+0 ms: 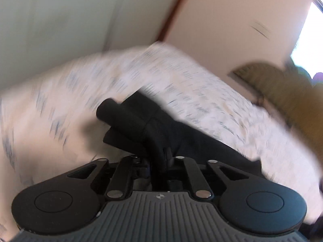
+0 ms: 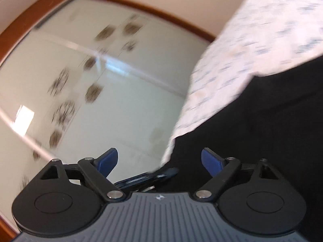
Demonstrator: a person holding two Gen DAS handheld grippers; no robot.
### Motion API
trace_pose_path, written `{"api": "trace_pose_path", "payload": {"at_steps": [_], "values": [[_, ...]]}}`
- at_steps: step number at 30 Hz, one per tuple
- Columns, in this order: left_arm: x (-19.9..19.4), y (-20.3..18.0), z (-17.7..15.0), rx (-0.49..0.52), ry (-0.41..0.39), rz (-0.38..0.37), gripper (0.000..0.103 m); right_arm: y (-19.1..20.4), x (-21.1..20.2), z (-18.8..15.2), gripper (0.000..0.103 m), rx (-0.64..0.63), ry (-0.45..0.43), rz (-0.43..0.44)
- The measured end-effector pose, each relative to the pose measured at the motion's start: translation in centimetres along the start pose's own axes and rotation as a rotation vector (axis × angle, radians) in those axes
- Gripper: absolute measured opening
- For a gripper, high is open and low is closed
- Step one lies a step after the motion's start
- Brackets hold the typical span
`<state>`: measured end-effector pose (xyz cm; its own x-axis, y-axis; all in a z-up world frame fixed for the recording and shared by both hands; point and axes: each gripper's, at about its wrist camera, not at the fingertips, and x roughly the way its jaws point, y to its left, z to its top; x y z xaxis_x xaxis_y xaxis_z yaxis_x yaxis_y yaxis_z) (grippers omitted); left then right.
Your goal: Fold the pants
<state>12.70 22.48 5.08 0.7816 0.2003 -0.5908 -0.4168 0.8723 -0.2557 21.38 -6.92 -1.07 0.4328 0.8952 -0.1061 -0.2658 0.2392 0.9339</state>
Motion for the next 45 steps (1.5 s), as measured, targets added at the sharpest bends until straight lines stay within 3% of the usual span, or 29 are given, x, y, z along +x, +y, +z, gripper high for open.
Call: {"api": "trace_pose_path", "payload": {"at_steps": [3, 5, 9, 12, 16, 20, 22, 23, 25, 27, 28, 32, 37, 42, 45], "values": [[-2.7, -6.3, -1.7, 0.303, -0.111, -0.025, 0.009, -3.1, -1.4, 0.2, 0.091, 0.122, -0.036, 0.106], [-4.0, -9.9, -4.0, 0.456, -0.138, -0.080, 0.009, -4.0, -1.6, 0.4, 0.092, 0.173, -0.028, 0.159], [-3.7, -15.1, -10.2, 0.761, -0.055, -0.198, 0.019, -5.1, -1.2, 1.2, 0.095, 0.230, 0.015, 0.213], [-4.1, -16.5, -12.8, 0.862, -0.056, -0.196, 0.039, -5.2, -1.3, 1.5, 0.096, 0.241, 0.026, 0.183], [-6.4, -14.8, -11.7, 0.795, -0.063, -0.261, 0.053, -4.7, -1.3, 1.5, 0.096, 0.222, 0.037, 0.171], [-9.6, -12.1, -11.0, 0.728, -0.129, -0.270, 0.063, -4.2, -1.3, 1.4, 0.096, 0.193, 0.039, 0.143], [-10.5, -10.3, -10.6, 0.667, -0.176, -0.253, 0.075, -3.8, -1.4, 1.0, 0.094, 0.153, 0.038, 0.106], [-10.6, -9.6, -10.5, 0.636, -0.187, -0.238, 0.077, -3.4, -1.3, 0.9, 0.088, 0.122, 0.041, 0.070], [-10.3, -8.2, -10.2, 0.582, -0.159, -0.195, 0.079, -2.4, -0.9, 0.5, 0.067, 0.025, 0.064, -0.059], [-9.9, -6.9, -10.1, 0.528, -0.112, -0.155, 0.079, -1.8, -0.1, -0.1, 0.031, -0.063, 0.083, -0.194], [-9.9, -6.4, -10.2, 0.507, -0.098, -0.144, 0.079, -1.6, 0.2, -0.4, 0.028, -0.094, 0.088, -0.236], [-11.0, -5.2, -10.5, 0.470, -0.089, -0.147, 0.079, -1.0, 0.1, -0.9, 0.021, -0.118, 0.075, -0.264], [-12.2, -4.5, -10.1, 0.447, -0.120, -0.203, 0.081, 0.9, -1.6, -0.2, 0.018, -0.147, 0.072, -0.219], [-12.3, -5.0, -9.8, 0.410, -0.127, -0.283, 0.085, 5.3, -7.1, 1.8, 0.018, -0.301, 0.055, -0.247], [-12.2, -5.5, -9.9, 0.401, -0.105, -0.347, 0.085, 5.7, -11.3, 2.6, 0.018, -0.359, 0.048, -0.347]]}}
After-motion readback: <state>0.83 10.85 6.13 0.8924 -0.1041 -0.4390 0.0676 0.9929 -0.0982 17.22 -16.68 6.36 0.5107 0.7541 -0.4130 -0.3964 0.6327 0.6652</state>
